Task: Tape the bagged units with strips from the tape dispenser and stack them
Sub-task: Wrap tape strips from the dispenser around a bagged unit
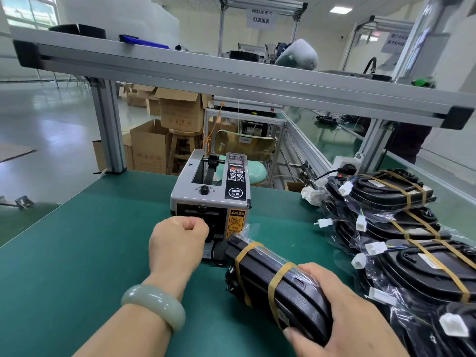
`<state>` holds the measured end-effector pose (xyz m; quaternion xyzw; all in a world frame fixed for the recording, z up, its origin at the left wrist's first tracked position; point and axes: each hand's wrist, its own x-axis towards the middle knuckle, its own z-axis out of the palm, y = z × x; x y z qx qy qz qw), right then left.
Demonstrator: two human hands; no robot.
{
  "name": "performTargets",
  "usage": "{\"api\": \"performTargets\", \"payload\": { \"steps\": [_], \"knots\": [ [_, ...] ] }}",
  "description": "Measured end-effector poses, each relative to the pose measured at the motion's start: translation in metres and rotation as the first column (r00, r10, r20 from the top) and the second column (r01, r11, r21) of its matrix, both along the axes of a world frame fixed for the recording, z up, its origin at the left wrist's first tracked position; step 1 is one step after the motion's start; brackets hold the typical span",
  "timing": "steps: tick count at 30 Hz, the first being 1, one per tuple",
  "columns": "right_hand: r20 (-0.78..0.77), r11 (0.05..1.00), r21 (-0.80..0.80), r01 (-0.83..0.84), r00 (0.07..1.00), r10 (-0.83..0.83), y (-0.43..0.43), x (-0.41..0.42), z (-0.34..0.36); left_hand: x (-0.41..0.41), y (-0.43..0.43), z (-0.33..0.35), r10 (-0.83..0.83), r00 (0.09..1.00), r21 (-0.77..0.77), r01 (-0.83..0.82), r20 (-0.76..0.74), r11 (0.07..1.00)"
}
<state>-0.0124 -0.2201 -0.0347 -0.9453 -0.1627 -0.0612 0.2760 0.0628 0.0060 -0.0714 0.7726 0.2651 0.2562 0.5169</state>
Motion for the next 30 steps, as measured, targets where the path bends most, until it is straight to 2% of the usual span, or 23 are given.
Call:
{"api": "performTargets", "payload": {
  "steps": [4,7,10,14,17,20,24,30],
  "knots": [
    [0.000,1.000,0.003,0.002,1.000,-0.002,-0.001,0.000,0.000,-0.010,0.005,-0.003,-0.082,0.995,-0.207,0.093,0.058,0.974],
    [-0.001,1.000,0.011,-0.001,1.000,0.001,-0.001,0.001,0.001,-0.017,0.013,-0.003,-0.097,0.993,-0.235,0.109,0.063,0.966],
    [-0.001,1.000,0.001,-0.003,1.000,0.003,0.000,0.000,0.002,-0.019,0.012,0.002,-0.067,0.993,-0.185,0.084,0.094,0.979],
    [-0.018,1.000,0.001,-0.001,1.000,0.001,0.000,-0.001,0.003,-0.013,0.003,0.010,-0.010,0.999,0.081,0.008,0.032,0.997],
    [-0.035,1.000,0.004,0.015,0.999,-0.015,-0.001,-0.002,0.002,-0.006,-0.004,0.012,0.050,0.998,0.201,-0.041,-0.040,0.979],
    [-0.046,0.999,0.010,0.031,0.998,-0.031,-0.001,-0.002,0.000,-0.004,-0.007,0.011,0.068,0.996,0.233,-0.052,-0.061,0.971],
    [-0.047,0.999,-0.002,0.035,0.998,-0.035,-0.003,-0.001,-0.001,-0.008,-0.006,0.004,0.043,0.998,0.194,-0.033,-0.044,0.980],
    [-0.057,0.999,-0.030,0.017,0.998,-0.018,-0.002,0.000,-0.001,-0.009,-0.005,0.005,0.071,0.997,0.260,-0.061,-0.030,0.964]
  ]
}}
